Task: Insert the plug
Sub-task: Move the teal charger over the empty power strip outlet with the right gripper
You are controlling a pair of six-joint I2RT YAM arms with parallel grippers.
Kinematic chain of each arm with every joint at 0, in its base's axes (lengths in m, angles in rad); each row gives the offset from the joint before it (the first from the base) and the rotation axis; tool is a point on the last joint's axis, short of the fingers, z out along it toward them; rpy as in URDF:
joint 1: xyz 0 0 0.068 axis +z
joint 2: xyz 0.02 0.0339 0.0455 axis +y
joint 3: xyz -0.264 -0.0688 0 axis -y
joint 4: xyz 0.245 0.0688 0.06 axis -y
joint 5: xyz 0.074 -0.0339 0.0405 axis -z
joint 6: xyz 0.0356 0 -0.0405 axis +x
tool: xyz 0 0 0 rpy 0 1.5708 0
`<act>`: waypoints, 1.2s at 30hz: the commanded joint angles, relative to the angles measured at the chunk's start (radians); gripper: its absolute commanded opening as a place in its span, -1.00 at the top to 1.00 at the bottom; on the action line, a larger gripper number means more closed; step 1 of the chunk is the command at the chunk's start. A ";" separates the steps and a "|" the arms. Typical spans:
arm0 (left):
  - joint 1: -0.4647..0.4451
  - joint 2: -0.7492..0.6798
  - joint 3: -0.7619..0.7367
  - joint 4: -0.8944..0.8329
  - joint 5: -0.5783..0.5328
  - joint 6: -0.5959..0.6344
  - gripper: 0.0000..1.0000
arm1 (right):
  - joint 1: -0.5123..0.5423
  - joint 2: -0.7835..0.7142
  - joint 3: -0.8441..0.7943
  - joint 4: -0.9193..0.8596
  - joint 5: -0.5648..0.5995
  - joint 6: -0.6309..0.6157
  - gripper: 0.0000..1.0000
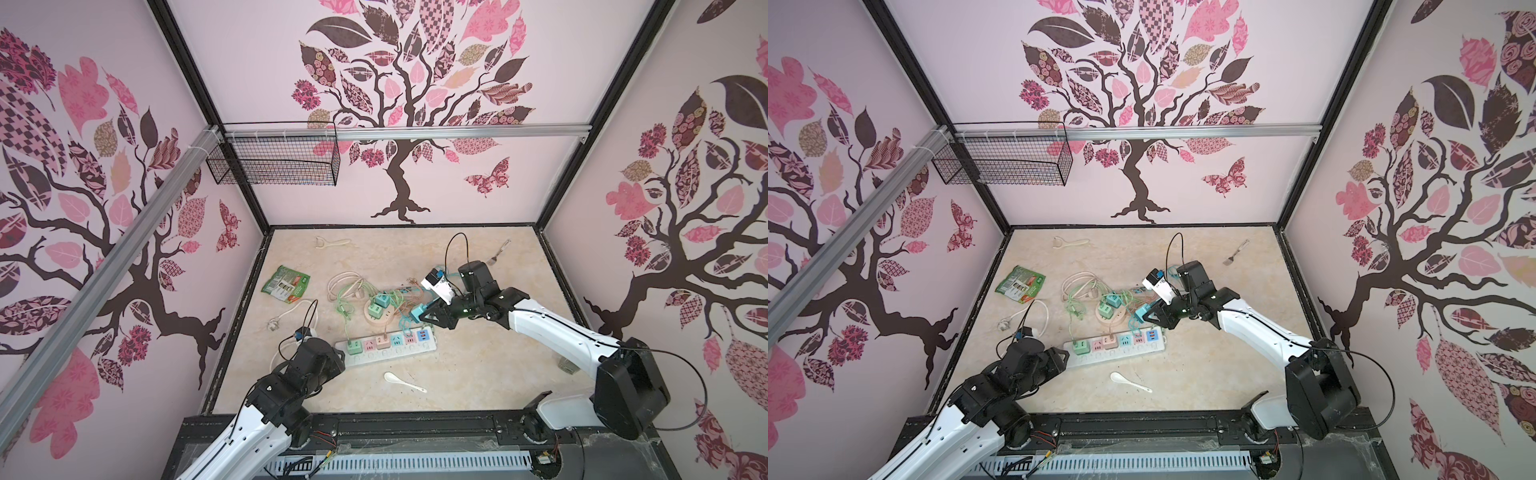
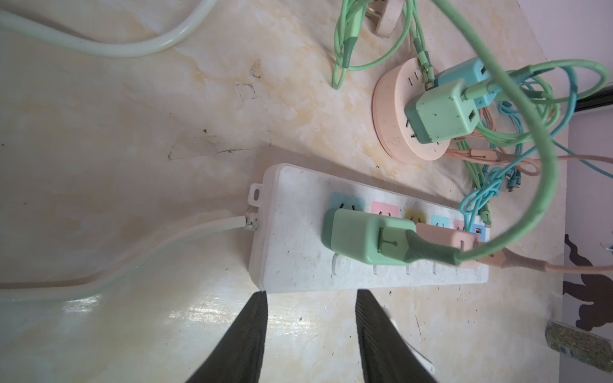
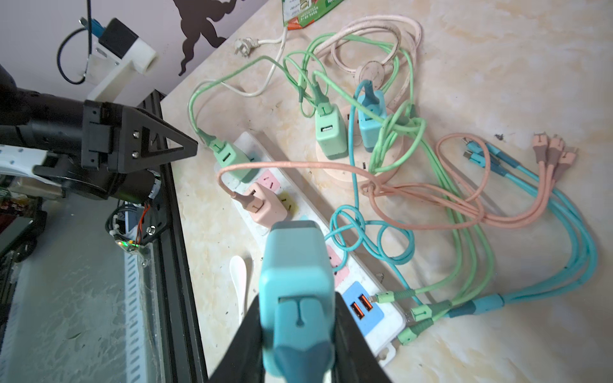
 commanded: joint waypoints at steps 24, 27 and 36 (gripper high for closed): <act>0.002 0.130 -0.125 0.157 -0.057 -0.013 0.28 | 0.149 0.193 0.136 -0.209 0.303 -0.192 0.70; 0.002 0.160 -0.130 0.176 -0.051 -0.012 0.31 | 0.160 0.205 0.141 -0.214 0.301 -0.209 0.69; 0.002 0.190 -0.145 0.233 -0.061 -0.003 0.36 | 0.191 0.239 0.156 -0.243 0.339 -0.269 0.68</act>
